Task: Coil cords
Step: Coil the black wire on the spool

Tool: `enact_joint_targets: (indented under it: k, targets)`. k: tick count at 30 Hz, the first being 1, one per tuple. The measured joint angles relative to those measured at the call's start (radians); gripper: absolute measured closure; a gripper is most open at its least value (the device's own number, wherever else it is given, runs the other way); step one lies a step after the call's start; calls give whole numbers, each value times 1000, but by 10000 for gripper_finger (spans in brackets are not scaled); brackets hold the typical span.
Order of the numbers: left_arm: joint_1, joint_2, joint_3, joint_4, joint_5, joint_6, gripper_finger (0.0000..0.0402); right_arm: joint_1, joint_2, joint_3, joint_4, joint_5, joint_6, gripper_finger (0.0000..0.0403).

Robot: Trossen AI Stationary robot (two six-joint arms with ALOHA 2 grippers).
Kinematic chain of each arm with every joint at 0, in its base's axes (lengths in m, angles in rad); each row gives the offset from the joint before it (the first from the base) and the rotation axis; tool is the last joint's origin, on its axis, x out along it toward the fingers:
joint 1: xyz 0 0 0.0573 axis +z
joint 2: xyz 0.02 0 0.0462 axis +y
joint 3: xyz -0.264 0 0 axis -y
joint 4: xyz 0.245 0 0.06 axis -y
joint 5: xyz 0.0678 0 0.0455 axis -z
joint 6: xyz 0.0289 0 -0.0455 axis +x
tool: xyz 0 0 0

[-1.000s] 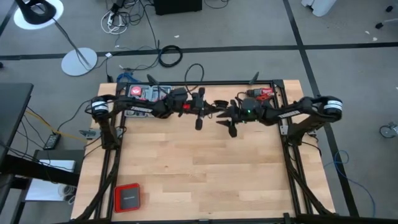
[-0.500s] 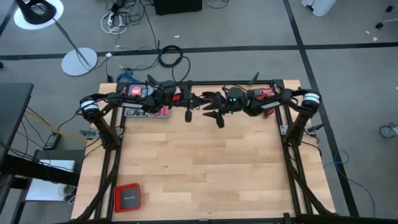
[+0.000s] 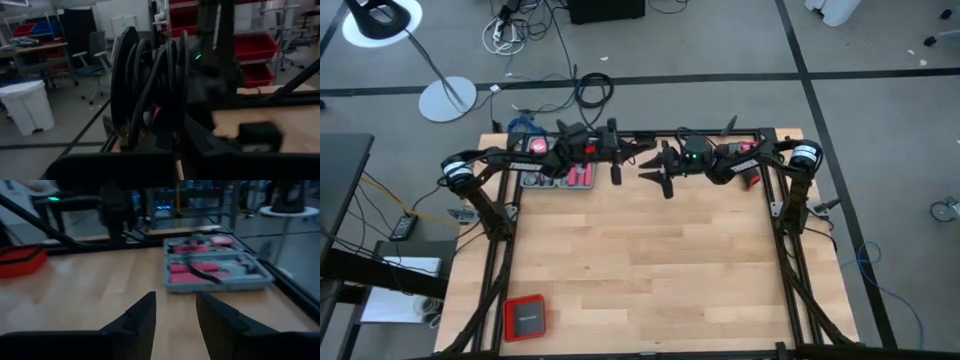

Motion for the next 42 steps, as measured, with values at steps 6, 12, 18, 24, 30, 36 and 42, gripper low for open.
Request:
enact_joint_targets:
  k: [6,12,18,24,30,36,42]
  targets:
    - [1,0,0,22,-4,-24,394,13,0,-1,6,46,-39,263]
    - [-4,0,0,45,-4,-47,394,36,0,-1,39,86,-48,263]
    - [-30,0,1,66,-22,-51,394,55,0,8,35,141,-50,263]
    - [-49,0,1,69,-40,-46,394,82,0,54,-6,171,-85,263]
    - [-50,0,1,69,-42,-46,394,91,0,63,-48,194,-109,280]
    - [-50,0,1,69,-42,-46,394,89,0,63,-51,193,-109,335]
    - [-50,0,1,60,-35,-45,394,89,0,63,-46,140,-103,394]
